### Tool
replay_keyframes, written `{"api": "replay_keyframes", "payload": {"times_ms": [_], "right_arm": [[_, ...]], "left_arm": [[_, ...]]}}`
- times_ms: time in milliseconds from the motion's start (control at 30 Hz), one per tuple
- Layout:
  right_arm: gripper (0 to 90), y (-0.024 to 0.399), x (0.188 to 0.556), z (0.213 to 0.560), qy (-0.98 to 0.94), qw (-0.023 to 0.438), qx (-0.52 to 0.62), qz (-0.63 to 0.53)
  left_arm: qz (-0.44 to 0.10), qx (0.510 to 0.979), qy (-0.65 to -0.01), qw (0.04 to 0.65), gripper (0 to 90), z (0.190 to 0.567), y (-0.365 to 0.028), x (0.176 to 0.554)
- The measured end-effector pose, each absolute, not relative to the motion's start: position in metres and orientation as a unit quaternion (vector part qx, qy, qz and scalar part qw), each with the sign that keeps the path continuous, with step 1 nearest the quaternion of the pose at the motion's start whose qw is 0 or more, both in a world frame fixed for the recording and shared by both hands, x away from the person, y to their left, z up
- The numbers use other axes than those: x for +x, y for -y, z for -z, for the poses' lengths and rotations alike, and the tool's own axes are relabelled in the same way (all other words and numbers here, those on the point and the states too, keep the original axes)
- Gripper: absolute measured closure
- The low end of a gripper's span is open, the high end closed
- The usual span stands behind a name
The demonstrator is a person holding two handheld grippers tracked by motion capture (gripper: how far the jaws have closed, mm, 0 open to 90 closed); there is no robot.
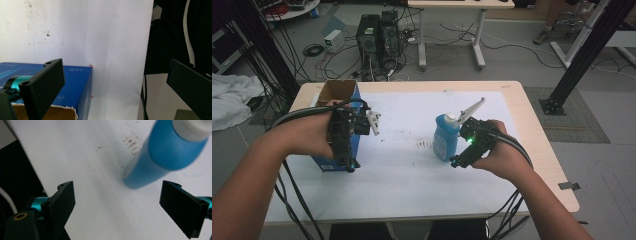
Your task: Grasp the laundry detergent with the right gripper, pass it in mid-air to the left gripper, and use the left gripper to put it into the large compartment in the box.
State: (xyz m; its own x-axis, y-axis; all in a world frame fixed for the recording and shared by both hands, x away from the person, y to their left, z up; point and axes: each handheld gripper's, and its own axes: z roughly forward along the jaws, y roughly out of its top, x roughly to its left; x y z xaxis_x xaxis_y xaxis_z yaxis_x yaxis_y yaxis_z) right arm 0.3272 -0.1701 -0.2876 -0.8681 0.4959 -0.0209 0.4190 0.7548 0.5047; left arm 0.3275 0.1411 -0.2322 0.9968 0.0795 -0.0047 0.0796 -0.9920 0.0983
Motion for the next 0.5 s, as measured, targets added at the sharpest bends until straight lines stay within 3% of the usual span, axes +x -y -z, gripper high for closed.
{"api": "replay_keyframes", "payload": {"times_ms": [500], "right_arm": [[12.3, 0.169, 0.342, 0.334, -0.885, 0.114, 0.357, -0.278]], "left_arm": [[-0.002, 0.998, -0.04, 0.052, 1.7, 0.236, -0.148, 0.322]]}}
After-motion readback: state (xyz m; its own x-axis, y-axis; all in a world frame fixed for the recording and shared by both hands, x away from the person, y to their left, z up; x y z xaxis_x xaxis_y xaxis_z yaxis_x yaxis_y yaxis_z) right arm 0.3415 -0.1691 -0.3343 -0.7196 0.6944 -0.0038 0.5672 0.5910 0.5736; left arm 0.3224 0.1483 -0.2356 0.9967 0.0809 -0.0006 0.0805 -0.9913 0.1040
